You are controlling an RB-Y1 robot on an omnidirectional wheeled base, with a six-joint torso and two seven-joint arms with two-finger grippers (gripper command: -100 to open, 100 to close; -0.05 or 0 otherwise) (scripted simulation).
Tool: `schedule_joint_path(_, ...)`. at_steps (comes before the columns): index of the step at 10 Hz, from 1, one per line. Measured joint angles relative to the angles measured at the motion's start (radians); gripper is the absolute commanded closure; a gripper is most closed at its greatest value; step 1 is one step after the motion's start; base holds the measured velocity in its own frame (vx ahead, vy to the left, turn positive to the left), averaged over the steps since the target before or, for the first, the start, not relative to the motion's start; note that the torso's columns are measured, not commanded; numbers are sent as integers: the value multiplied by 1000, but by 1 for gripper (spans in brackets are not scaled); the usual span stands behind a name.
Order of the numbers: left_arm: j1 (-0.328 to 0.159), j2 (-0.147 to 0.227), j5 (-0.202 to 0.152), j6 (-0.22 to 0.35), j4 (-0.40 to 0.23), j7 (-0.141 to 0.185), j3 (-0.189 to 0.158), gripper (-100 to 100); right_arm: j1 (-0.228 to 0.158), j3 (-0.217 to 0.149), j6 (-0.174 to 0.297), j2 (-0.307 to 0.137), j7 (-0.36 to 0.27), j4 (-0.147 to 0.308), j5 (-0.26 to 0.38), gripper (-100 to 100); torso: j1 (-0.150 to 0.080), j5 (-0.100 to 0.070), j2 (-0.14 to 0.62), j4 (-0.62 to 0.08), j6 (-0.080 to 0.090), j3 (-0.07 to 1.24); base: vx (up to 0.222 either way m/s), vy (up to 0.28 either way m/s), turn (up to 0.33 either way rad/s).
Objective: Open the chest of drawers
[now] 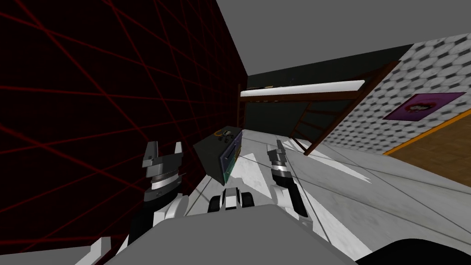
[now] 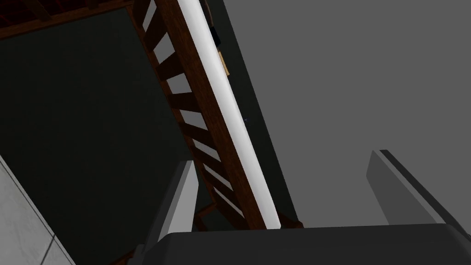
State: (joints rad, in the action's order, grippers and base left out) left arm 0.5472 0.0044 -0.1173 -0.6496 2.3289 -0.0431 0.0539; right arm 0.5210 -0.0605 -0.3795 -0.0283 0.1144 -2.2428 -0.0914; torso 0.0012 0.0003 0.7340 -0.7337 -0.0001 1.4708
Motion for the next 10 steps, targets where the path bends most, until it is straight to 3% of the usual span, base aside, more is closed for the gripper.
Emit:
schedule_joint_path(5, 0, 0, 0, 0, 0, 0, 0, 0, -7, 26, 108, -93, 4, 82, 85, -100, -2, -1, 4, -4, 0, 5, 22, 50, 109)
schedule_joint_path(7, 0, 0, 0, 0, 0, 0, 0, 0, -15, 57, 175, -108, -3, 135, 149, -100, 2, 0, 3, -4, 0, 6, 42, 81, 126)
schedule_joint_path(10, 0, 0, 0, 0, 0, 0, 0, 0, -12, 72, 253, -134, 3, 183, 204, -100, -3, -1, 5, -5, 0, 5, 25, 43, 102)
